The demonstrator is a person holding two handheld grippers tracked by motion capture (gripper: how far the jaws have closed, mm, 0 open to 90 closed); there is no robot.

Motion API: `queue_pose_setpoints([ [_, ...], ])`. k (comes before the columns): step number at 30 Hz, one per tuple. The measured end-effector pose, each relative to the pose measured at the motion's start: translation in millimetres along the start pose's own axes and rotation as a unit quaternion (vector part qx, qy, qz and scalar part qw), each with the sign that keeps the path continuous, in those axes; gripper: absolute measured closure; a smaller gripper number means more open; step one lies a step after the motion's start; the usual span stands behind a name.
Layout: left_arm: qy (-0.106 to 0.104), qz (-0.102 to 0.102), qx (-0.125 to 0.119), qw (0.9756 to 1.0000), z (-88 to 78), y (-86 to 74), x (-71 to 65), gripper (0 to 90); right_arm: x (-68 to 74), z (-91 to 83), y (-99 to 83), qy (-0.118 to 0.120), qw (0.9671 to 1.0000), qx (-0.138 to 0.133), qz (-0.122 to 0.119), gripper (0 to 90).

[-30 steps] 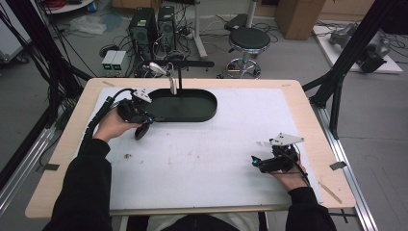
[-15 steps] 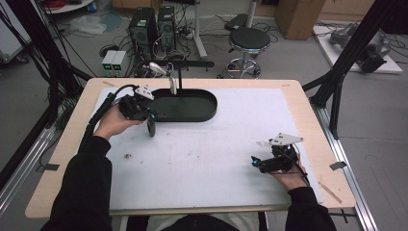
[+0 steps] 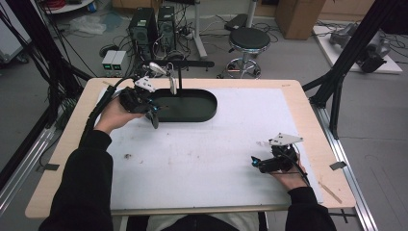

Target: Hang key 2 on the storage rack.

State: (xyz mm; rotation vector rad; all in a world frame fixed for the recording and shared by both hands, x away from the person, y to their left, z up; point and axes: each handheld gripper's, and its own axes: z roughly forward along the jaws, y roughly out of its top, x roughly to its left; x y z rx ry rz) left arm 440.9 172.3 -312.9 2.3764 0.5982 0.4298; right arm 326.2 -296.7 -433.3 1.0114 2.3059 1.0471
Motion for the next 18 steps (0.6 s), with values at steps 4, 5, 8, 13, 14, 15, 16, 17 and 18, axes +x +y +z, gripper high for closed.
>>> queue_pose_setpoints([
  [4, 0.005, 0.004, 0.001, 1.0, 0.2, 6.2, 0.1, 85.6, -0.1, 0.2, 0.1, 0.0, 1.0, 0.001, 0.0, 1.6],
  [5, 0.006, 0.004, 0.0, 1.0, -0.3, 7.8, 0.2, 85.6, -0.1, 0.3, 0.1, 0.0, 1.0, 0.001, 0.0, 1.6],
  [8, 0.008, 0.004, -0.006, 0.9999, -2.3, 13.6, 1.1, 85.6, -0.1, 0.5, 0.0, 0.0, 1.0, 0.001, 0.002, 1.6],
  [13, 0.007, 0.003, -0.019, 0.9998, -6.7, 22.6, 1.3, 85.6, -0.3, 0.6, 0.0, 0.001, 1.0, 0.002, 0.001, 1.5],
  [14, 0.006, 0.003, -0.023, 0.9997, -7.0, 24.6, 0.8, 85.6, -0.3, 0.6, 0.0, 0.002, 1.0, 0.002, 0.001, 1.6],
  [15, 0.007, 0.005, -0.025, 0.9997, -7.3, 26.9, 0.5, 85.6, 0.0, 0.7, -0.1, 0.002, 1.0, 0.001, 0.002, 1.6],
  [16, 0.006, 0.005, -0.027, 0.9996, -7.5, 29.1, 0.3, 85.6, -0.1, 0.7, 0.0, 0.001, 1.0, 0.001, 0.001, 1.6],
  [17, 0.006, 0.006, -0.028, 0.9996, -7.5, 30.7, 0.1, 85.6, -0.2, 0.7, 0.0, 0.002, 1.0, 0.001, 0.001, 1.6],
  [18, 0.007, 0.008, -0.03, 0.9995, -7.9, 33.6, -0.1, 85.6, 0.0, 0.6, -0.1, 0.002, 1.0, 0.001, 0.001, 1.6],
])
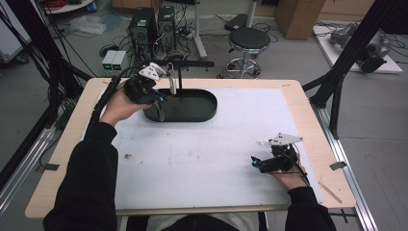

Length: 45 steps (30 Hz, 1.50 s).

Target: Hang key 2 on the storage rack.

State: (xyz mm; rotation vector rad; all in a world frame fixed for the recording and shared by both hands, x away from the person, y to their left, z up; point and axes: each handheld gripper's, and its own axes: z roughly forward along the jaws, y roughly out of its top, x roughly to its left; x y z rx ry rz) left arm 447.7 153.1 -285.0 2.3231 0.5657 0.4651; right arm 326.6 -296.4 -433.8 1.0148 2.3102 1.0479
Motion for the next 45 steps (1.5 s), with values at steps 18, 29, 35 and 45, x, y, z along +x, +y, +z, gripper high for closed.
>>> queue_pose_setpoints([
  [18, 0.017, 0.004, -0.015, 0.9997, 6.8, 32.8, 3.9, 85.5, -0.2, -0.9, 0.1, 0.001, 1.0, -0.002, 0.001, 1.6],
  [29, 0.039, 0.001, -0.039, 0.9985, 8.2, 59.4, 12.8, 85.6, -0.7, -1.4, 0.1, 0.002, 1.0, -0.003, 0.005, 1.5],
  [35, 0.056, -0.002, -0.047, 0.9973, 8.7, 67.6, 18.7, 85.6, -2.0, -2.0, -0.7, 0.0, 1.0, -0.003, 0.006, 1.5],
  [45, 0.087, -0.02, -0.051, 0.9947, 21.8, 69.0, 24.7, 85.6, -2.1, -2.1, -0.7, 0.0, 1.0, -0.003, 0.006, 1.5],
])
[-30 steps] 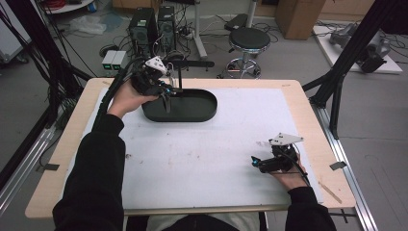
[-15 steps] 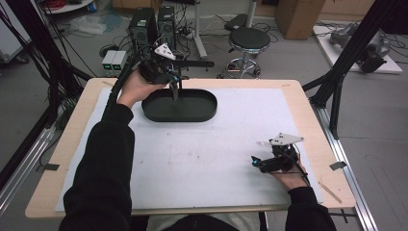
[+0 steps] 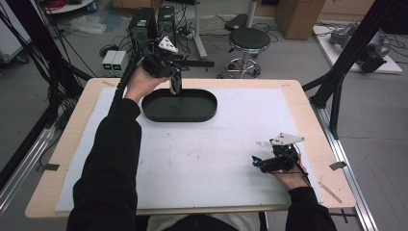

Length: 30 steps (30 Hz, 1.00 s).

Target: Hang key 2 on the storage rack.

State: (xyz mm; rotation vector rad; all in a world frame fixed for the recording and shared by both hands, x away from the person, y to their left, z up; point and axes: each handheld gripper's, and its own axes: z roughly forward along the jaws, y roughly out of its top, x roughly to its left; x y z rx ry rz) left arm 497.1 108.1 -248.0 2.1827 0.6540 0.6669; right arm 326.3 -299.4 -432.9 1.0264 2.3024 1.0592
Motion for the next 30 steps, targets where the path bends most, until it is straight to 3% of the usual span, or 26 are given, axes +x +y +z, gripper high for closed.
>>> queue_pose_setpoints([
  [4, 0.006, 0.013, 0.0, 0.9999, 6.5, 0.7, -5.0, 85.6, -0.3, -0.1, -0.3, 0.0, 1.0, 0.0, -0.001, 1.5],
  [10, 0.021, 0.013, 0.0, 0.9997, 16.3, 1.1, -7.2, 85.6, -0.2, -0.8, -1.9, -0.002, 1.0, 0.002, 0.002, 1.5],
  [18, 0.039, 0.049, 0.047, 0.9969, 31.4, -4.4, -16.6, 85.5, -1.8, -1.9, -4.5, -0.007, 1.0, 0.006, -0.001, 1.6],
  [30, 0.051, 0.047, 0.064, 0.9956, 48.6, -9.8, -17.1, 85.2, -1.5, -1.6, -5.7, -0.011, 0.9999, 0.01, -0.003, 1.6],
])
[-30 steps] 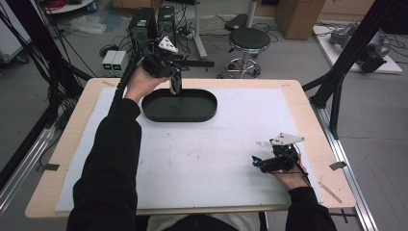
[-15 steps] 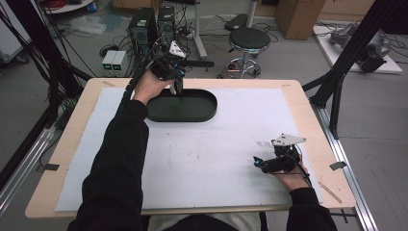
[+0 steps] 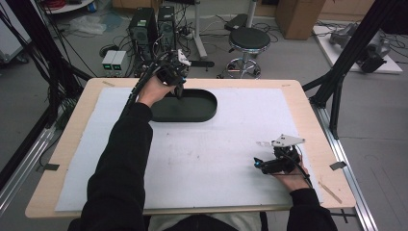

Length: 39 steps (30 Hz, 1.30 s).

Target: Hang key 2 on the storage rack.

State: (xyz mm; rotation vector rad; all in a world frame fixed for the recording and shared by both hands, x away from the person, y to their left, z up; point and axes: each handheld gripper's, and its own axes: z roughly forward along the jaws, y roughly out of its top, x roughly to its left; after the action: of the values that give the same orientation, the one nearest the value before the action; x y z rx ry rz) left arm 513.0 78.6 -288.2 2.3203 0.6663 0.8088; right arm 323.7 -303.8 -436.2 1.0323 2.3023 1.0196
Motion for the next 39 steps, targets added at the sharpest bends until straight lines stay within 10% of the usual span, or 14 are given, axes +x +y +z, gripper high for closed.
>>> queue_pose_setpoints([
  [17, 0.039, 0.01, -0.006, 0.9992, 21.2, -0.5, 0.9, 84.5, 3.9, 2.3, 2.1, 0.007, 1.0, 0.001, -0.006, 1.6],
  [20, 0.055, 0.001, 0.002, 0.9985, 23.6, -1.1, 1.1, 72.9, 5.4, 3.2, 2.4, 0.008, 0.9999, 0.003, -0.007, 1.5],
  [29, -0.015, -0.016, 0.008, 0.9997, 7.8, -7.0, -4.2, 9.0, 6.8, 3.9, 2.9, 0.009, 0.9999, 0.006, -0.01, 1.6],
  [32, -0.062, -0.029, 0.011, 0.9976, 3.1, -9.1, -3.2, 4.7, 7.8, 3.6, 3.3, 0.01, 0.9999, 0.006, -0.013, 1.6],
  [36, -0.113, -0.06, -0.021, 0.9916, -5.5, -15.0, -0.2, 1.7, 7.5, 2.1, 3.7, 0.008, 0.9999, 0.003, -0.01, 1.6],
  [39, -0.175, -0.081, -0.049, 0.98, -13.0, -20.4, 3.8, 1.7, 7.6, 2.7, 3.6, 0.007, 0.9999, 0.005, -0.011, 1.6],
])
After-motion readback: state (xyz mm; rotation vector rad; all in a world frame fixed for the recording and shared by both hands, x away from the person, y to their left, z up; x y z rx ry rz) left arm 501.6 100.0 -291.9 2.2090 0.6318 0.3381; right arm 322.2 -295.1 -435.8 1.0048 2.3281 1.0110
